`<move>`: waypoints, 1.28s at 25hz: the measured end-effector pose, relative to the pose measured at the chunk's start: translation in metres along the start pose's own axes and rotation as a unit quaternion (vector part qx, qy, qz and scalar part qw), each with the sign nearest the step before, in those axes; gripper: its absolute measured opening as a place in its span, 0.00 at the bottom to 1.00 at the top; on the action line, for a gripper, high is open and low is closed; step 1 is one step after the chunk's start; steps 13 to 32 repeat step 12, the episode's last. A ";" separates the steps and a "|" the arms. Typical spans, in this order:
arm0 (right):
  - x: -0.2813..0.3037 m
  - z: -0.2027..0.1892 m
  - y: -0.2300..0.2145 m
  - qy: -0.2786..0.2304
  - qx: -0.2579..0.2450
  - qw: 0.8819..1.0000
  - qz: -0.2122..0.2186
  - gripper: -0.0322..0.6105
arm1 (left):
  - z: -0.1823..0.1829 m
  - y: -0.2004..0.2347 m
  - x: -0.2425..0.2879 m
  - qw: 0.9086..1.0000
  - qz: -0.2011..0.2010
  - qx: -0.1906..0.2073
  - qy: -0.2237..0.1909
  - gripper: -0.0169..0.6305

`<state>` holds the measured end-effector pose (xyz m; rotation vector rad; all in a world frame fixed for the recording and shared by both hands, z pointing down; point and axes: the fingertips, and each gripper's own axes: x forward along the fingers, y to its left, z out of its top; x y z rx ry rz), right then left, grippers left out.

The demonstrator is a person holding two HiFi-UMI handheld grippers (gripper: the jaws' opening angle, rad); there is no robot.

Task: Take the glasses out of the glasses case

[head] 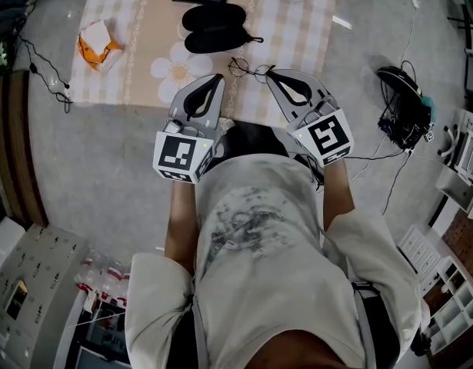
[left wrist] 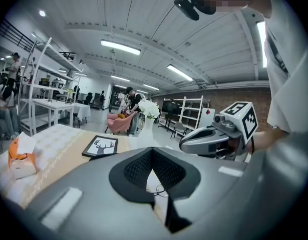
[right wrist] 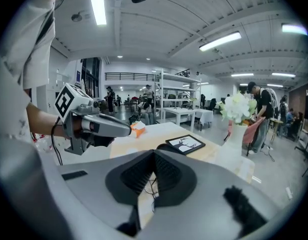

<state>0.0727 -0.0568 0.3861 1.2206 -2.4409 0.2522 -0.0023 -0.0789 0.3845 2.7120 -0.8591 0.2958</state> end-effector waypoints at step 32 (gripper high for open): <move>0.003 -0.002 -0.006 0.004 0.000 1.000 0.004 0.07 | -0.003 0.000 0.007 1.000 0.000 -0.002 0.005 0.04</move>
